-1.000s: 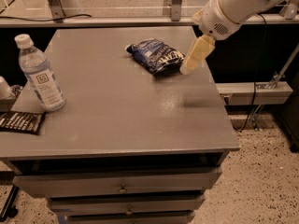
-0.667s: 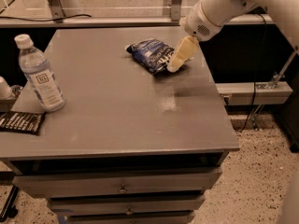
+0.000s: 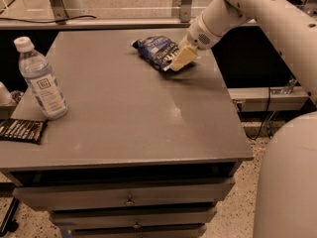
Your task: Move blue chip bag near blue plastic bottle
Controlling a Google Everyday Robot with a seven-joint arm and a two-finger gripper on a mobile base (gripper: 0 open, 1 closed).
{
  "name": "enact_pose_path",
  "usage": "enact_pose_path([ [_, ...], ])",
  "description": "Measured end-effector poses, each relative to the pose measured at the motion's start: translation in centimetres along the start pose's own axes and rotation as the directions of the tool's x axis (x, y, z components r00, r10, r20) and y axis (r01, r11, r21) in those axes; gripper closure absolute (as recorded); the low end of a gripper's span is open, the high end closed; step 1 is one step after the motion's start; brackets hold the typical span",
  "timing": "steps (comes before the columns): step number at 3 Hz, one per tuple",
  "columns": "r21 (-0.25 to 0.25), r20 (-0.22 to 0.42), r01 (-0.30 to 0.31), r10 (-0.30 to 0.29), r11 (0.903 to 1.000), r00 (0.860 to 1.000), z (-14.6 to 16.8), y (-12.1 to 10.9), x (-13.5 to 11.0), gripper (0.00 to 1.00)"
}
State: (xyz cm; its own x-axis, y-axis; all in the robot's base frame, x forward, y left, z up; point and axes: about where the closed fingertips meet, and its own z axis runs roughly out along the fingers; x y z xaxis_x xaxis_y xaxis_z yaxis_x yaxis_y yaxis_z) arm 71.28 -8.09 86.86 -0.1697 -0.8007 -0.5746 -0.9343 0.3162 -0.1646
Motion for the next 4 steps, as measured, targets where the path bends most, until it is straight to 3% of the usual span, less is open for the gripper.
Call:
enact_pose_path([
  [2, -0.039, -0.016, -0.051, 0.051, 0.9979, 0.999, 2.0, 0.6, 1.5, 0.86],
  [3, -0.030, 0.017, -0.043, 0.044, 0.9986, 0.999, 0.7, 0.6, 0.2, 1.00],
  [4, -0.058, 0.092, 0.035, -0.030, 0.9977, 0.995, -1.7, 3.1, -3.9, 1.00],
])
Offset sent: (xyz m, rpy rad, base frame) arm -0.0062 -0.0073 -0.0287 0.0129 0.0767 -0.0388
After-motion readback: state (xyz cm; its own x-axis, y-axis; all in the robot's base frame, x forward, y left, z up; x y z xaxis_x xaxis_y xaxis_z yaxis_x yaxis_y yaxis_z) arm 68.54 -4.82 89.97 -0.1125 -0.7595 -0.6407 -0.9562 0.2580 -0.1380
